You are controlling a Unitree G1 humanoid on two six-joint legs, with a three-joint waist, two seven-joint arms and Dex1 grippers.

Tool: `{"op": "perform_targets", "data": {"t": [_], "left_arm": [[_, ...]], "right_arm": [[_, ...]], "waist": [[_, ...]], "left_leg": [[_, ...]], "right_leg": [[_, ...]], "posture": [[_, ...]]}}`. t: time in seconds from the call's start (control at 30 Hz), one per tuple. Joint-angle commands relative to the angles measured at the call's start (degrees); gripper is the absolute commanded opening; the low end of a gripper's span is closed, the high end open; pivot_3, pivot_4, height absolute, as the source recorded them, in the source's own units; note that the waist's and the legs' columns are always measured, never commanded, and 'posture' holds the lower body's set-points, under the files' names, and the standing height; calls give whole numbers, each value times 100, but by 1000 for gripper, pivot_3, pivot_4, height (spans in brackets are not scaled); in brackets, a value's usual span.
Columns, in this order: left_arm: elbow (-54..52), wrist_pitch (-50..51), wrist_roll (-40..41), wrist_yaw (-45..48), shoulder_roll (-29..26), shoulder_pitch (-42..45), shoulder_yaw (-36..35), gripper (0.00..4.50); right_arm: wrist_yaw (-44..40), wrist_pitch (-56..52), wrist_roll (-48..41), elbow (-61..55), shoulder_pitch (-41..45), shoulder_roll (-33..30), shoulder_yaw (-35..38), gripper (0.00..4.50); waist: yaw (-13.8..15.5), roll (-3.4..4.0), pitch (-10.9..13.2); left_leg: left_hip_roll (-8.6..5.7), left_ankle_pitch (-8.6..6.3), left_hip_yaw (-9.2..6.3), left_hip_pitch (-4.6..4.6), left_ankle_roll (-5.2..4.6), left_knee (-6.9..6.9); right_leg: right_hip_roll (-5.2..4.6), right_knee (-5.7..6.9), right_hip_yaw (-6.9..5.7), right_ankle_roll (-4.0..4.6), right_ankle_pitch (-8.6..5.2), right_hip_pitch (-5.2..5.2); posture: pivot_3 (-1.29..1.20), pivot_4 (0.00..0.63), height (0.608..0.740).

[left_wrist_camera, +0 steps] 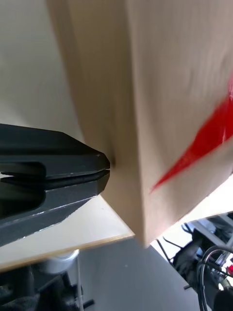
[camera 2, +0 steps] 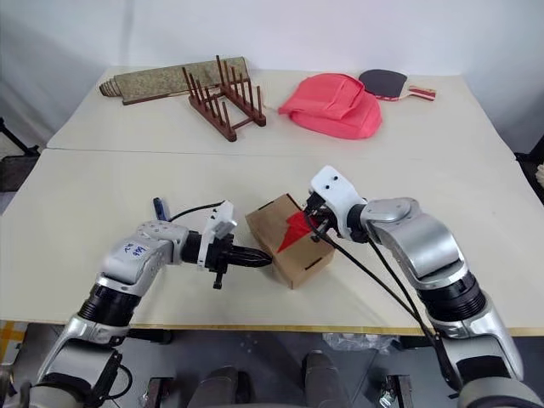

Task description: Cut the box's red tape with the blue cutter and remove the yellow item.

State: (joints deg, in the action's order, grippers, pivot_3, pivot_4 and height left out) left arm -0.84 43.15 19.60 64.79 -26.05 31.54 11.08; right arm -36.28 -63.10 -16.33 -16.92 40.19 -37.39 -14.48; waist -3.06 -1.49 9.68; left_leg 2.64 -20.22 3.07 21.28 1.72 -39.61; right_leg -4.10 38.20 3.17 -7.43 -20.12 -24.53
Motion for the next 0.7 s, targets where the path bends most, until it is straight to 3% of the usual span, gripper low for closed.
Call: {"op": "perform_targets", "data": {"t": [0.03, 0.1, 0.23, 0.3, 0.4, 0.53, 0.7], "left_arm": [[-272, 124, 108, -438, -125, -63, -387, 35], [-282, 163, 127, -536, -343, -98, -581, 35], [-319, 535, 243, -715, -1005, -51, -1102, 35], [83, 182, 90, -896, -1090, 31, -1257, 35], [876, -639, -167, -1221, -925, 252, -1396, 35], [2129, -1748, -295, -1656, -178, 933, -1452, 35], [3104, -2316, -488, -862, 348, 1639, -836, 35]], "right_arm": [[165, 359, 211, 36, -11, -198, 448, 0], [392, 307, 281, 43, -31, -250, 799, 0], [469, -413, 225, -607, -425, -925, 1626, 0], [287, -842, 8, -1183, -860, -1310, 1869, 0], [72, -1217, -245, -1991, -1526, -1759, 2082, 0], [-227, -2125, -910, -3062, -2323, -1884, 2264, 0], [212, -2898, -1193, -3630, -2244, -822, 2153, 0]], "waist": [[8, 0, 0], [11, 0, 0], [19, 1, 1], [55, 3, -1], [153, 4, -1], [285, -2, 2], [301, -9, 0]], "left_leg": [[-1, 1, 0, 1, -3, 0], [0, 2, 2, 3, -6, -1], [2, 3, -1, 4, -6, 5], [0, 3, -2, 4, -6, 16], [-8, 2, -5, 1, -6, 28], [-23, 3, -4, 6, -19, 25], [-65, 1, 2, 20, -33, -7]], "right_leg": [[0, -4, 1, 0, 0, 0], [-1, -7, 1, 0, 0, 0], [-5, -8, -1, 0, 0, -2], [-17, -17, -4, 0, 0, -2], [-8, -25, -17, -1, 1, 0], [-6, -35, -20, -13, 7, 3], [-17, -37, -24, -25, 13, 5]], "posture": [[0, 150, 740], [0, 150, 740], [0, 150, 740], [0, 150, 740], [0, 150, 740], [0, 150, 740], [0, 150, 740]]}}
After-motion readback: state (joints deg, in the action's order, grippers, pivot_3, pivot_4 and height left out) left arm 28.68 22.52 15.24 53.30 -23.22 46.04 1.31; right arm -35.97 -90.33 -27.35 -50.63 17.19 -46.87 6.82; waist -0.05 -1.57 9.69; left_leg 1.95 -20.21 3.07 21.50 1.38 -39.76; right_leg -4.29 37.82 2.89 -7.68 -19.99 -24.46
